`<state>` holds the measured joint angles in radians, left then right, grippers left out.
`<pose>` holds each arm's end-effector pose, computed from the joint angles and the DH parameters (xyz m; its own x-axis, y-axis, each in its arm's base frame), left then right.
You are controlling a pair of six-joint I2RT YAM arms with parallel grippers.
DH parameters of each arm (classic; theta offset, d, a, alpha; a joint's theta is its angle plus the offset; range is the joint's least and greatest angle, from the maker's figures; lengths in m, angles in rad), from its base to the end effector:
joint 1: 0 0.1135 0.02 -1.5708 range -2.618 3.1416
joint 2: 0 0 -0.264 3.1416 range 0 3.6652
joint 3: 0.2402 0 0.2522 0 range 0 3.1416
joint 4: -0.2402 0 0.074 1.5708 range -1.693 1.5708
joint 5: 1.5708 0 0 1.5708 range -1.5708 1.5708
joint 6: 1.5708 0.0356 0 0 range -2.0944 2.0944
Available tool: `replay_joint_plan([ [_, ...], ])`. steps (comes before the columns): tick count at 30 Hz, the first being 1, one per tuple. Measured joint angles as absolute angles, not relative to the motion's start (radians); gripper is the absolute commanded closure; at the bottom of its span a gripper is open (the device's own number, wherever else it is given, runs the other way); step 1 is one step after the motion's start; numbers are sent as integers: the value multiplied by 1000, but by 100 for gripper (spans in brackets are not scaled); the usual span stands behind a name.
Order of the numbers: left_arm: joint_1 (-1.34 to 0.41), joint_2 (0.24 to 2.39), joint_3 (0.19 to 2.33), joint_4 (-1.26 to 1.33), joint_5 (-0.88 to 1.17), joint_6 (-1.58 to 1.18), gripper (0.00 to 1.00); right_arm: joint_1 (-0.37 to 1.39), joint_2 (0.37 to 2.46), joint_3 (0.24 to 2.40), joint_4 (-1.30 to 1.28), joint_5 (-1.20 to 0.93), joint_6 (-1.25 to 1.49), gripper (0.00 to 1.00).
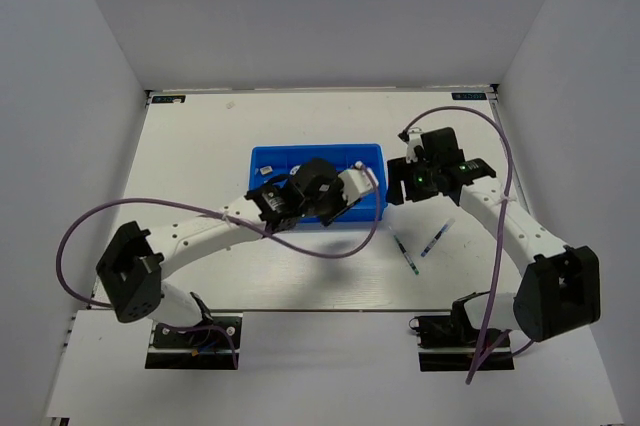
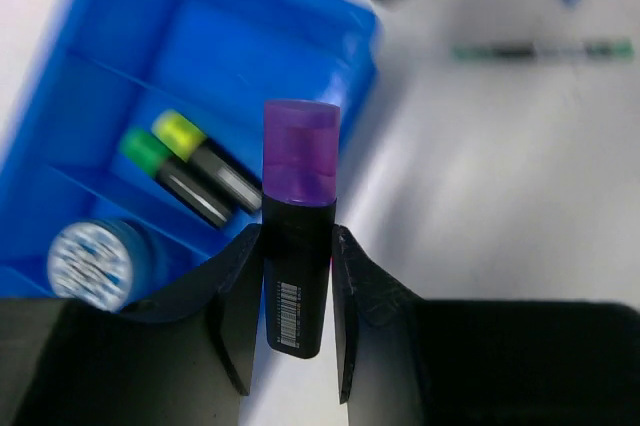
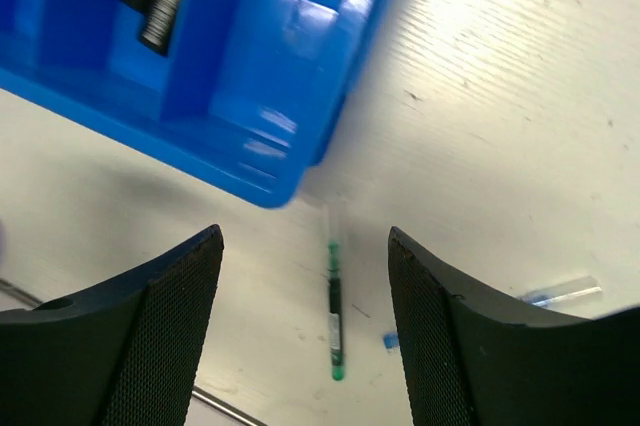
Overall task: Sort the stationery into containers
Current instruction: Place the pen in the storage box.
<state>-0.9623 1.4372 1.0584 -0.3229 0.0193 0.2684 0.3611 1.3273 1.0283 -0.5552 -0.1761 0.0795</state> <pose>0.1814 -0.2616 0.2696 -0.1360 0.6590 -0.7397 0.8970 0.3989 0.1905 0.2595 0.1047 0.2727 -0.7394 -0.1956 -0.6443 -0.3980 0.8988 0.1838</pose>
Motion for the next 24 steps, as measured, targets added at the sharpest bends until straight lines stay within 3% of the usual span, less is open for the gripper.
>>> replay_joint_plan([
  [5, -925, 1600, 1274, -299, -100, 235, 86, 346, 1252, 950, -550, -125, 40, 33],
  [13, -837, 1943, 1650, -432, -316, 94, 87, 295, 1178, 877, -547, 20, 22, 51],
  [19, -802, 2000, 1689, -545, -419, -64, 81, 230, 1177, 876, -551, 74, 66, 60],
  [24, -782, 2000, 1689, -578, -426, -159, 80, 170, 1295, 930, -609, 42, 138, 66],
])
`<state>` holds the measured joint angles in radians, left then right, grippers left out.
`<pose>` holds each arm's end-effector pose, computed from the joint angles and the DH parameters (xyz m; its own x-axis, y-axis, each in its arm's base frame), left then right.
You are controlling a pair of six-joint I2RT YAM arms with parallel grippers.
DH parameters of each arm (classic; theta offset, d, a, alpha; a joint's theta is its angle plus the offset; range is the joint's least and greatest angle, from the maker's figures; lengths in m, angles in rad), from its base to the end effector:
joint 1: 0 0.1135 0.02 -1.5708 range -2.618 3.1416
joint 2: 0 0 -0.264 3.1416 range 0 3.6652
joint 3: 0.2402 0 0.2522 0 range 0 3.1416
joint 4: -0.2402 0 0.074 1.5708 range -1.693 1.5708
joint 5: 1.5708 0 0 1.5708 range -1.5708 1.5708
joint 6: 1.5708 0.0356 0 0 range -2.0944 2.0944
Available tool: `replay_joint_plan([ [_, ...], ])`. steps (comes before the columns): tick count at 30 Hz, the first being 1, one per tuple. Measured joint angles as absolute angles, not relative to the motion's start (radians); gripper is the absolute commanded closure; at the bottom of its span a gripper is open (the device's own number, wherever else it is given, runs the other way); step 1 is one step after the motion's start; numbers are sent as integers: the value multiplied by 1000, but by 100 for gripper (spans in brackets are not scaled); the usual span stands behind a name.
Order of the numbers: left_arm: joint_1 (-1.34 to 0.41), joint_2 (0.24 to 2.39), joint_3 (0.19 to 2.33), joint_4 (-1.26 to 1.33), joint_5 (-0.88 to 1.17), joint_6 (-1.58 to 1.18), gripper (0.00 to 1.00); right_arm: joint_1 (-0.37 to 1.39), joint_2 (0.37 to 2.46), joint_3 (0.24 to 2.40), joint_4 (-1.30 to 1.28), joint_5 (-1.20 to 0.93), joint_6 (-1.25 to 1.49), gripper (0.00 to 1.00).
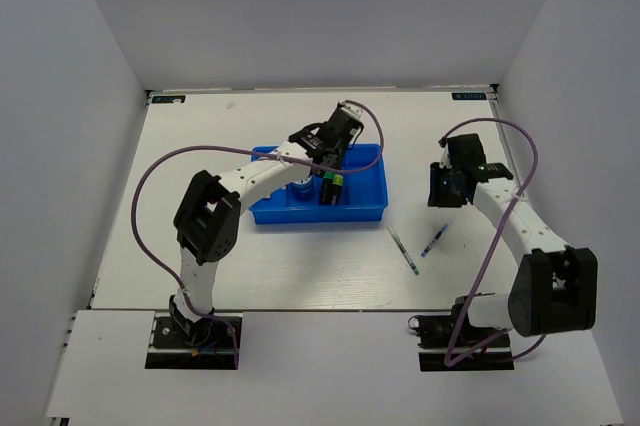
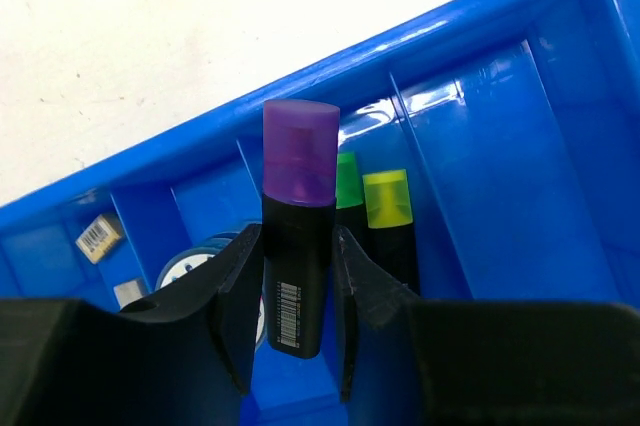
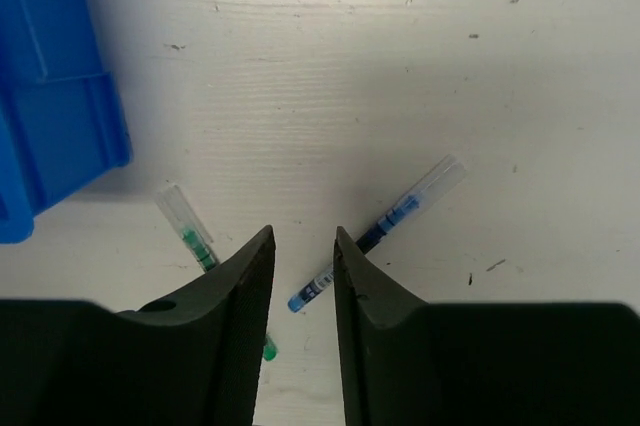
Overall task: Sort the stationery into containers
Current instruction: Place the pen in the storage box.
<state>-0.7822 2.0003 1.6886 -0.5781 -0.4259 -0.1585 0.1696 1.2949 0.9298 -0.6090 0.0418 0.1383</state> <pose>0.3285 -0.3057 0.2528 -0.6164 0.4099 -0.6723 0.3647 0.9054 0.2176 0.2564 0.0424 0.2455 -0.8276 -0.0020 -0.5613 -0.0317 0.9986 0.0432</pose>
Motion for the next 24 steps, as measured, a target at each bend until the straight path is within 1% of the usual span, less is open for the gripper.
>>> replay_joint_plan([
  [1, -780, 2000, 1687, -578, -426, -171, 78, 158, 1321, 942, -619, 27, 154, 66],
  [2, -780, 2000, 1684, -576, -425, -184, 77, 147, 1343, 949, -628, 13, 164, 65],
  [4, -779, 2000, 1675, -577, -421, -206, 74, 130, 1366, 949, -647, -10, 185, 59],
  [6, -780, 2000, 1665, -578, -415, -227, 72, 118, 1370, 949, -664, -24, 201, 54],
  [7, -780, 2000, 1660, -580, -410, -239, 72, 115, 1369, 949, -666, -29, 204, 52],
  [9, -781, 2000, 1651, -584, -403, -258, 67, 108, 1368, 949, -670, -38, 208, 51],
  [10, -781, 2000, 1647, -585, -403, -268, 64, 105, 1367, 949, -672, -41, 210, 51],
  [11, -782, 2000, 1644, -585, -402, -276, 58, 104, 1367, 949, -676, -45, 210, 49],
  [13, -783, 2001, 1637, -587, -400, -290, 54, 97, 1363, 949, -681, -51, 211, 47],
  [14, -783, 2001, 1635, -587, -400, -297, 47, 94, 1361, 949, -682, -53, 211, 47],
  [16, -783, 2001, 1628, -588, -398, -306, 42, 89, 1356, 949, -682, -55, 211, 47],
  [17, -784, 2001, 1626, -590, -398, -310, 36, 86, 1353, 948, -683, -56, 211, 47],
  [18, -784, 2001, 1626, -591, -397, -313, 34, 85, 1352, 948, -682, -56, 210, 47],
  [19, -785, 2001, 1626, -592, -397, -315, 34, 83, 1351, 947, -683, -56, 210, 46],
  [24, -792, 2001, 1632, -599, -391, -316, 32, 73, 1340, 925, -689, -59, 206, 46],
])
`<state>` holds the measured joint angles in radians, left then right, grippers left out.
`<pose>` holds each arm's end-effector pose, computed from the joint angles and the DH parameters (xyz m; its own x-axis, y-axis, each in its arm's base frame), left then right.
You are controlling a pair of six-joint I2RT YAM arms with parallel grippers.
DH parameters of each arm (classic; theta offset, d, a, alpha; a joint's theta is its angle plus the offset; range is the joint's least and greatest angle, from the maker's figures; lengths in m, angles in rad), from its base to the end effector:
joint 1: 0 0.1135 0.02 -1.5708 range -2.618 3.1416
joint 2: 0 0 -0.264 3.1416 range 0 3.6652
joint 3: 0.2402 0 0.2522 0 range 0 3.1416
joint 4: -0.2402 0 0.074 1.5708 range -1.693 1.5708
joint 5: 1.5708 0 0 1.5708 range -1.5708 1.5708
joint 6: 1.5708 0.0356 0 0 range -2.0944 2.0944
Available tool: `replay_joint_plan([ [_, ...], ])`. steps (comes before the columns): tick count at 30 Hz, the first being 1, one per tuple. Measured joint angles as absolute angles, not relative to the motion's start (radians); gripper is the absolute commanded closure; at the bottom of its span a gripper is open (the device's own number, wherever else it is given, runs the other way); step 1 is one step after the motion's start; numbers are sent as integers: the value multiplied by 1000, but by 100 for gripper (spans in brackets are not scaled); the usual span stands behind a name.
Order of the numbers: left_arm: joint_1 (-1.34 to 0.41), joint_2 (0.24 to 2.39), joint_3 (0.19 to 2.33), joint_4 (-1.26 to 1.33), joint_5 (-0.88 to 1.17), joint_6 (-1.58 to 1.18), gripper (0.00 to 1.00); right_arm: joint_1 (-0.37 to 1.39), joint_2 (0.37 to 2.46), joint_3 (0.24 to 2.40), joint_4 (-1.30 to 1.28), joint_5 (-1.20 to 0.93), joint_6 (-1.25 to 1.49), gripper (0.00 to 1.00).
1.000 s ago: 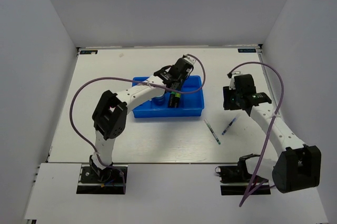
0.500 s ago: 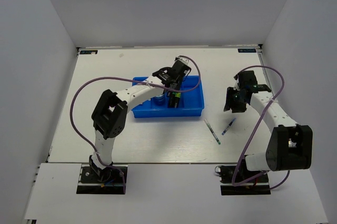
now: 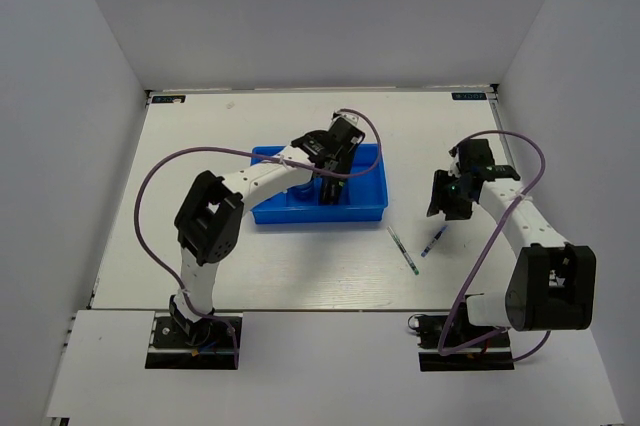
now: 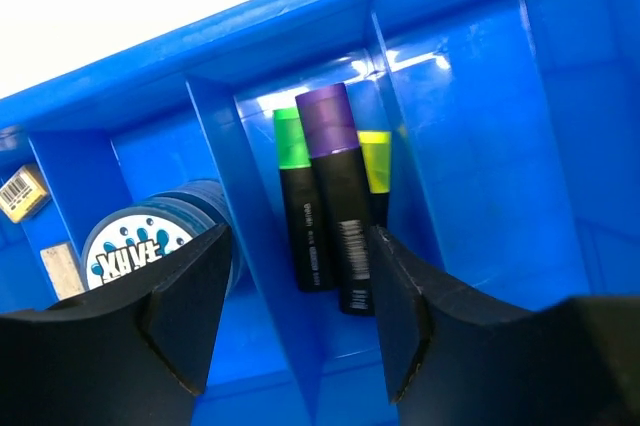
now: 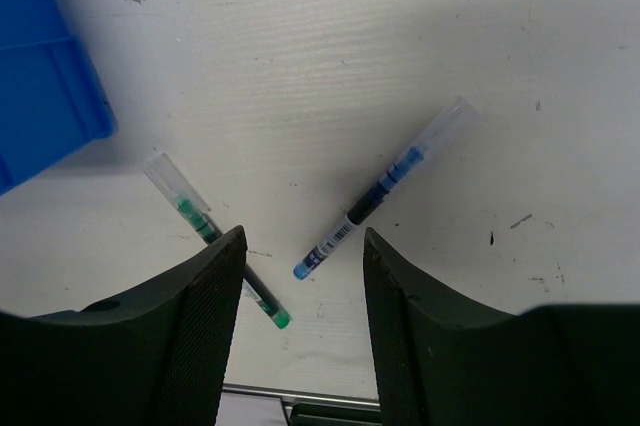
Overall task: Sort the stationery into containers
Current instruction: Place the pen in the storage box, then pick up the pen from the center of the board.
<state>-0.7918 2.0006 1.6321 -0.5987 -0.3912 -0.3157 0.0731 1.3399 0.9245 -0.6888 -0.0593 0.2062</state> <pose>0.3194 -0.3042 0.2332 -0.7069 0.3075 -0.6370 0.3012 0.9457 0.1222 0.2564 0.0209 0.2287 -0.8922 0.1396 -0.4295 0.0850 0.9859 0.1439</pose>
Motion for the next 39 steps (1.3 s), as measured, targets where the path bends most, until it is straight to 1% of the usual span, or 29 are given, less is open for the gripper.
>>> replay_joint_plan([
  [2, -796, 2001, 1644, -603, -389, -315, 32, 70, 1330, 910, -695, -60, 205, 46],
  [6, -809, 1992, 1662, -601, -386, -311, 41, 63, 1316, 878, -708, -60, 203, 47],
  [8, -821, 1972, 1655, -599, -385, -306, 42, 60, 1316, 857, -708, -60, 203, 47],
  [12, -858, 1847, 1580, -607, -380, -303, 34, 56, 1353, 836, -709, -63, 209, 47],
  [13, -867, 1805, 1560, -614, -377, -305, 31, 54, 1370, 836, -708, -64, 211, 49],
  [18, -923, 1544, 1403, -619, -385, -313, 22, 51, 1441, 836, -700, -58, 230, 49],
  [19, -937, 1481, 1361, -616, -391, -315, 19, 51, 1453, 836, -697, -55, 233, 49],
  [26, -1016, 1258, 1118, -638, -442, -342, 16, 49, 1530, 836, -659, -27, 250, 55],
  [30, -1039, 1166, 1005, -666, -465, -371, 16, 48, 1555, 849, -657, -15, 258, 64],
  [33, -1053, 1111, 957, -672, -481, -386, 16, 48, 1571, 861, -663, -1, 261, 83],
  [34, -1061, 1103, 950, -673, -485, -387, 16, 47, 1576, 865, -664, 2, 263, 92],
  [36, -1084, 1111, 947, -670, -489, -390, 16, 45, 1584, 870, -668, 2, 266, 100],
  [39, -1124, 1161, 947, -656, -489, -392, 16, 45, 1586, 874, -672, 4, 266, 100],
])
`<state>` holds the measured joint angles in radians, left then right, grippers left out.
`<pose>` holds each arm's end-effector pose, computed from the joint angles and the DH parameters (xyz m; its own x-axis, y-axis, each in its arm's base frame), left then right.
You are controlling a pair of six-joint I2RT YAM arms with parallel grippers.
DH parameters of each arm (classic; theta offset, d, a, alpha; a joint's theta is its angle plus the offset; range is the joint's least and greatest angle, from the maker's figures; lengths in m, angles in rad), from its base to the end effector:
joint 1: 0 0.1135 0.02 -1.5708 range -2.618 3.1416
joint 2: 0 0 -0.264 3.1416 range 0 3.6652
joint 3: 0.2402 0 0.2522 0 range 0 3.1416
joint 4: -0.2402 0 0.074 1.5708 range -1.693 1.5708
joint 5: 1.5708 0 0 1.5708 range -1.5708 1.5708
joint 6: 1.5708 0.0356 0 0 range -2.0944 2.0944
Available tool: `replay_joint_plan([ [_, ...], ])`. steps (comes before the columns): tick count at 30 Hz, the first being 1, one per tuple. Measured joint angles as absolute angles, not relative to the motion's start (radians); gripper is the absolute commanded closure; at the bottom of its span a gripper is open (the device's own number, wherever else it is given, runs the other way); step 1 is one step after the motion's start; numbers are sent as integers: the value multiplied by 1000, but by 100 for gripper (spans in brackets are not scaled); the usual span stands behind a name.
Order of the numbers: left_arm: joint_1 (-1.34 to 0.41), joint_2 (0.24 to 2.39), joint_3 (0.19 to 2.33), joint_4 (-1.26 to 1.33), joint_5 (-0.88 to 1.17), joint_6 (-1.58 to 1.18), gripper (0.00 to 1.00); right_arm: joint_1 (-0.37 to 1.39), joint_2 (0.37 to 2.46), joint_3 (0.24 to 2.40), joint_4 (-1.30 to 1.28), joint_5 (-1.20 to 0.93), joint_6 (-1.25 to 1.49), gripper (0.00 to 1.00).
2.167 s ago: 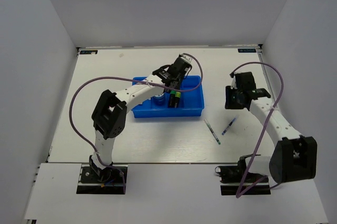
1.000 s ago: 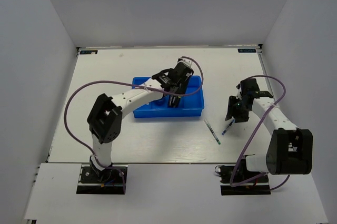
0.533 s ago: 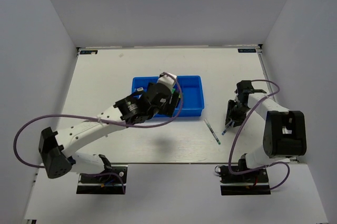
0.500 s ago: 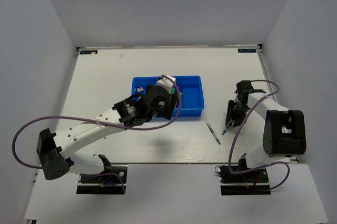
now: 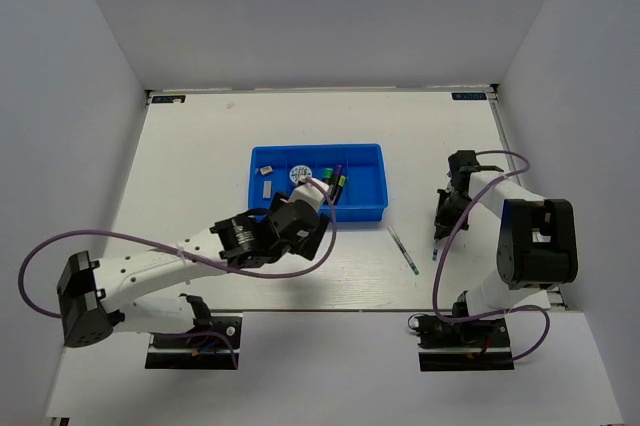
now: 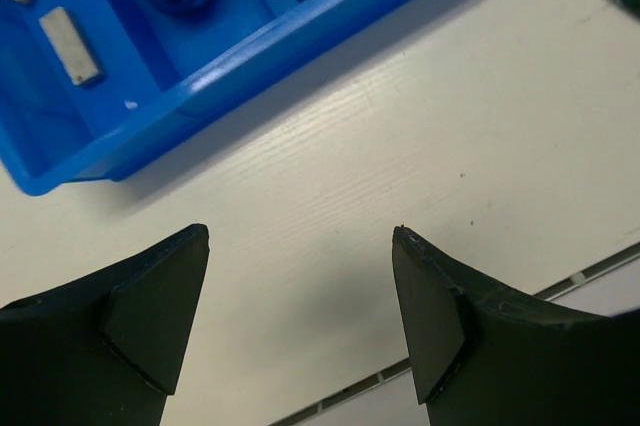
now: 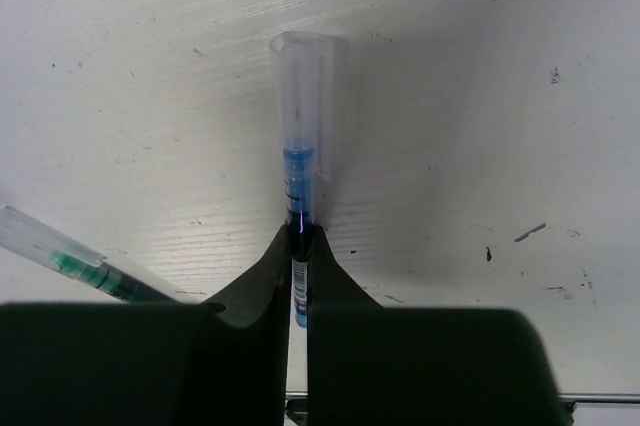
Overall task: Sort the stationery into containers
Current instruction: Pick up the pen from the center of the board.
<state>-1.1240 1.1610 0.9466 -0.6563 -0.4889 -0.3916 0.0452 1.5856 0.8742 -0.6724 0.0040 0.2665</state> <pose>0.1166 -0.2046 0.2815 -0.5594 0.3878 -0.7326 0.4890 0.8680 0.0861 0.2687 0.0120 0.1553 -0.9586 0.2203 -0.1804 0.2156 0.9754 0.0452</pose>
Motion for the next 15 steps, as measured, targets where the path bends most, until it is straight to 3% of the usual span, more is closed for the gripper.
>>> replay_joint_plan([
  [8, -1167, 1201, 893, -591, -482, -441, 16, 48, 1454, 868, -610, -63, 163, 100],
  [15, -1177, 1200, 830, -529, -459, -530, 16, 88, 1356, 1028, -521, -414, 68, 100],
])
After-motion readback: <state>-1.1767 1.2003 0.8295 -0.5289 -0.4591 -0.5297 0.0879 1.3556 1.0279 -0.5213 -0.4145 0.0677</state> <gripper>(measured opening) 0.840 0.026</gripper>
